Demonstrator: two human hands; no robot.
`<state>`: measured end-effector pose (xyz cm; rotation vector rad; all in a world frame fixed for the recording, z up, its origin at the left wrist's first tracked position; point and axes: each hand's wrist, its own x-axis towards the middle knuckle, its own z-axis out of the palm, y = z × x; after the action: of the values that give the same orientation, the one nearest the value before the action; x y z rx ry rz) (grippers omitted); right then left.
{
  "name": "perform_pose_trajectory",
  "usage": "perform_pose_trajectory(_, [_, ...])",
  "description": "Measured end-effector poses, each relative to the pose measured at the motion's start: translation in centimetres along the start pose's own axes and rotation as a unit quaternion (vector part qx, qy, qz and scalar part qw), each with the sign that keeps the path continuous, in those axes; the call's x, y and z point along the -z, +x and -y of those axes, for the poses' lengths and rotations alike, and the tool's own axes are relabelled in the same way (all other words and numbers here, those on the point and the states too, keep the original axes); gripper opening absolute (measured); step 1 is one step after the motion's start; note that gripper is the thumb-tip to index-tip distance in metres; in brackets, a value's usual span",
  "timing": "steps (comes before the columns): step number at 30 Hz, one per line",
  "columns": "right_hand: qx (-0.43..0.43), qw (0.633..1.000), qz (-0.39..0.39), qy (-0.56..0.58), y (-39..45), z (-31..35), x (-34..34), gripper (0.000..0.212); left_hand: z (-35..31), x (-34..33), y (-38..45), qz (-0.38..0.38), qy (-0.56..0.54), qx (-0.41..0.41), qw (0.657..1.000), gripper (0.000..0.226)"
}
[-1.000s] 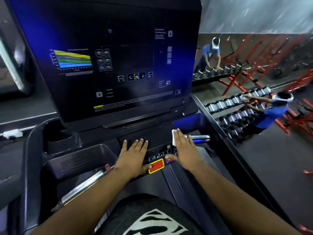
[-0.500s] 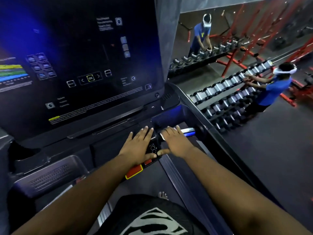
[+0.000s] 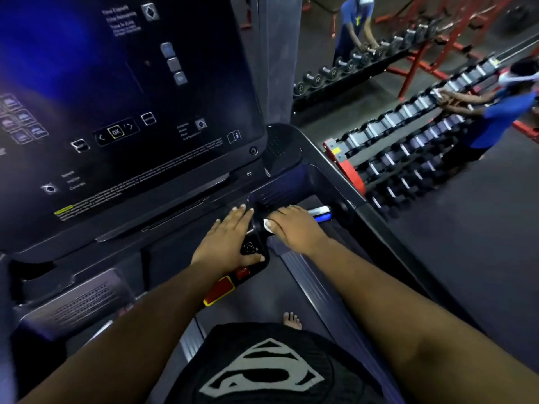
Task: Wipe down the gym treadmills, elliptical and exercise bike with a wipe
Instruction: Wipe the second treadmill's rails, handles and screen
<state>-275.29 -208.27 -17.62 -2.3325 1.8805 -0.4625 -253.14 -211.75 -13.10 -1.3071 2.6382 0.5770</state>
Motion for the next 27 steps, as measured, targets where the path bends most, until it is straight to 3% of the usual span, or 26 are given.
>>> perform_pose_trajectory(4, [-0.028, 0.999, -0.041, -0.011, -2.3, 0.2, -1.5, 0.040, -0.1, 0.0, 0.0, -0.001, -0.001, 0.004, 1.000, 0.121])
perform_pose_trajectory(8, [-0.045, 0.995, -0.082, -0.017, -5.5, -1.1, -2.8, 0.058, -0.2, 0.1, 0.1, -0.001, 0.003, 0.007, 1.000, 0.121])
perform_pose_trajectory(10, [-0.078, 0.995, -0.057, -0.010, -4.1, -1.8, -1.9, 0.070, -0.2, 0.1, 0.1, 0.001, 0.006, 0.007, 1.000, 0.121])
perform_pose_trajectory(14, [-0.101, 0.992, 0.070, -0.033, -0.3, -2.5, 0.2, 0.088, -0.4, 0.4, 0.1, 0.002, 0.004, 0.005, 1.000, 0.121])
perform_pose_trajectory(20, [-0.027, 0.999, -0.025, -0.021, -5.5, -2.0, -1.8, 0.059, -0.4, 0.4, 0.1, -0.007, 0.018, 0.003, 1.000, 0.120])
perform_pose_trajectory(25, [-0.113, 0.993, -0.022, 0.003, -6.1, -4.6, -1.6, 0.091, -0.5, 0.4, 0.0, -0.004, 0.020, 0.002, 1.000, 0.119])
perform_pose_trajectory(27, [-0.144, 0.990, -0.001, 0.002, -3.8, -4.9, -0.6, 0.093, -0.5, 0.5, 0.0, -0.004, 0.019, 0.001, 1.000, 0.119])
